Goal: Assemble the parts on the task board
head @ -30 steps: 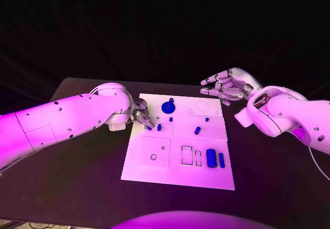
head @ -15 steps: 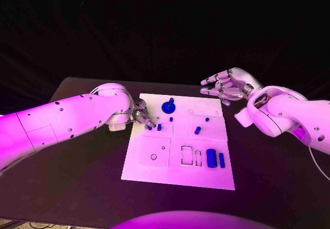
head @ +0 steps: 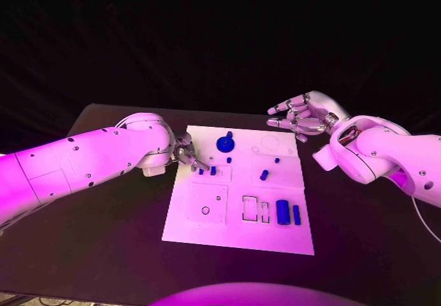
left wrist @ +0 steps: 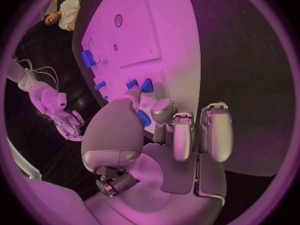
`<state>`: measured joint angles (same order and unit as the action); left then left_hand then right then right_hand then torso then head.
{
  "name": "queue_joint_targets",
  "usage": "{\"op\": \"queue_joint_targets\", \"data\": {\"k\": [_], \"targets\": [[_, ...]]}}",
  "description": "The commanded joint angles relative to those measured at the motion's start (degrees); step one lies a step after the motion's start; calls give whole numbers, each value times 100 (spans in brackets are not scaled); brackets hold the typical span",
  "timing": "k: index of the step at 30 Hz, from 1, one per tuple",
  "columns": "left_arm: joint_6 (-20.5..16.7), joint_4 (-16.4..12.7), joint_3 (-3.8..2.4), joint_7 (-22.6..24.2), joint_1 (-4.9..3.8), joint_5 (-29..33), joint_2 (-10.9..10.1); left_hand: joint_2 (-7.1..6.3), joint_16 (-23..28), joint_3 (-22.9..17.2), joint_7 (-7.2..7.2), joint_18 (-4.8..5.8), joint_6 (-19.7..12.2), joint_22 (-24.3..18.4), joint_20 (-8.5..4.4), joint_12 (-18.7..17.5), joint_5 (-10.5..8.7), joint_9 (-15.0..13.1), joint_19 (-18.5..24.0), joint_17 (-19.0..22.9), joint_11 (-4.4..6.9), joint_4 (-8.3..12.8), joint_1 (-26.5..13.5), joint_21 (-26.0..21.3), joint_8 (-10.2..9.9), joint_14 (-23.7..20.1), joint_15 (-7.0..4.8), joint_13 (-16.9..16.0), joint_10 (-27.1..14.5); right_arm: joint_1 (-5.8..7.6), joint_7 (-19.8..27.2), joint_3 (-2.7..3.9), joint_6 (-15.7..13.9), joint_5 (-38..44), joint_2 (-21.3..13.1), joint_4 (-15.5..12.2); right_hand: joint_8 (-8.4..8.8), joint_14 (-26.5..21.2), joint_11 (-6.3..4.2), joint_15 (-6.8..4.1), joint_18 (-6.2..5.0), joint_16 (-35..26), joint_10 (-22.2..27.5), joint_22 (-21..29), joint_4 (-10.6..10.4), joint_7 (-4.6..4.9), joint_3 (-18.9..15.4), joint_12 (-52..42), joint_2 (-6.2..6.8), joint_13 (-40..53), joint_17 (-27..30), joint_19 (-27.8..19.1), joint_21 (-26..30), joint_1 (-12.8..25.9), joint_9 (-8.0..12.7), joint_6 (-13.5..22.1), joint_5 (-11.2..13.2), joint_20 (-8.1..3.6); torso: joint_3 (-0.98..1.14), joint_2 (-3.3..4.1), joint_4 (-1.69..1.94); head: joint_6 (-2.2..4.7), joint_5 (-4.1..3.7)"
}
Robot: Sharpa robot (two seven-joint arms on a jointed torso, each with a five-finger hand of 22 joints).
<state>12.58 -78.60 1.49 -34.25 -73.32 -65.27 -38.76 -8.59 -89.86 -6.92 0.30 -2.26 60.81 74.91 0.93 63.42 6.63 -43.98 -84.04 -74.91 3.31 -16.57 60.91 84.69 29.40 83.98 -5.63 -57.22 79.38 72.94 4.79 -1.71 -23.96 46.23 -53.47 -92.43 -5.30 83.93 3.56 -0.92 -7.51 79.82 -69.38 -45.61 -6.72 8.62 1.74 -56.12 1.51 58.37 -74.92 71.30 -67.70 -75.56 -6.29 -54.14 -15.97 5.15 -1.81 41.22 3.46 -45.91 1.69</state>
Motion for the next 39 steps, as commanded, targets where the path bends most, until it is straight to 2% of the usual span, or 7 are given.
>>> {"op": "queue_joint_targets", "data": {"k": [1,9,12,16,20,28,39], "targets": [[-498,-74,-38,127,-4,191,-51,112,-14,212,28,64,-16,1071,-28,-46,-40,-12,-312,-1509,-28,-14,12,-59,-14,602,-13,36,-20,-4,36,0,57,12,2,0,-6,262,1,8,-49,-22,49,2,-20,7,-4,14,-65,1,-85,-48,32,10,-7,27,-34,-7,-2,-1,0,5,-18],[-841,-206,-121,441,-28,468,-243,279,-14,598,85,11,-155,930,-6,-280,2,-29,-215,-1509,-75,-11,128,-271,-76,602,13,273,-195,-4,32,0,56,12,-16,-3,-5,261,2,8,-49,-21,50,1,-18,8,-3,13,-67,2,-87,-47,32,2,-7,29,-40,-6,-2,0,4,5,-31],[-931,-211,-131,822,-37,767,-281,353,-3,761,212,-191,-434,333,59,-1339,111,16,214,-1495,-186,-6,375,-1143,-195,597,105,1382,-886,-4,29,0,53,13,-25,-7,-5,262,2,9,-49,-19,49,2,-16,8,-2,8,-69,5,-91,-47,34,-5,-7,30,-49,-6,-2,-3,11,0,-48],[-1152,-145,-131,1460,-43,1007,-233,404,2186,934,615,-731,-1202,-1812,333,-2332,143,320,1968,681,-609,11,777,-4401,-578,-704,450,2125,-2047,-4,28,0,46,13,-31,-6,-5,261,2,9,-48,-21,53,-1,-15,9,-2,13,-70,0,-89,-46,33,-9,-7,31,-56,-6,-7,-2,8,19,-74],[-1553,-8,-82,2098,-39,789,-69,532,4463,758,871,-748,-1483,-2619,654,-2975,96,916,2433,2643,-821,189,1778,-5536,-968,-2069,706,2739,-2522,-4,27,0,46,14,-29,-4,-6,261,2,9,-49,-21,53,0,-15,9,-2,13,-71,-1,-89,-46,34,-10,-7,31,-58,-6,-7,2,1,50,-102],[-2296,275,34,3080,50,-341,313,387,5140,-51,829,-824,-1131,-3159,584,-4179,11,2101,2127,3419,-839,544,3110,-6062,-1704,-1915,683,4107,-2279,-7,28,0,54,17,-18,10,-6,260,2,9,-48,-22,60,0,-8,9,0,18,-72,-7,-88,-45,36,-28,-8,32,-79,-5,-11,7,-1,92,-152],[-2201,530,88,3063,139,-1621,647,112,3967,-377,759,-822,-554,-3025,496,-4827,-19,2799,1355,2769,-802,462,2886,-5745,-2123,-891,582,4894,-1829,-9,26,0,65,22,-9,11,-7,262,2,8,-48,-18,58,0,-5,9,2,13,-75,-3,-94,-44,37,-37,-9,32,-89,-5,-9,3,-4,132,-165]]}}
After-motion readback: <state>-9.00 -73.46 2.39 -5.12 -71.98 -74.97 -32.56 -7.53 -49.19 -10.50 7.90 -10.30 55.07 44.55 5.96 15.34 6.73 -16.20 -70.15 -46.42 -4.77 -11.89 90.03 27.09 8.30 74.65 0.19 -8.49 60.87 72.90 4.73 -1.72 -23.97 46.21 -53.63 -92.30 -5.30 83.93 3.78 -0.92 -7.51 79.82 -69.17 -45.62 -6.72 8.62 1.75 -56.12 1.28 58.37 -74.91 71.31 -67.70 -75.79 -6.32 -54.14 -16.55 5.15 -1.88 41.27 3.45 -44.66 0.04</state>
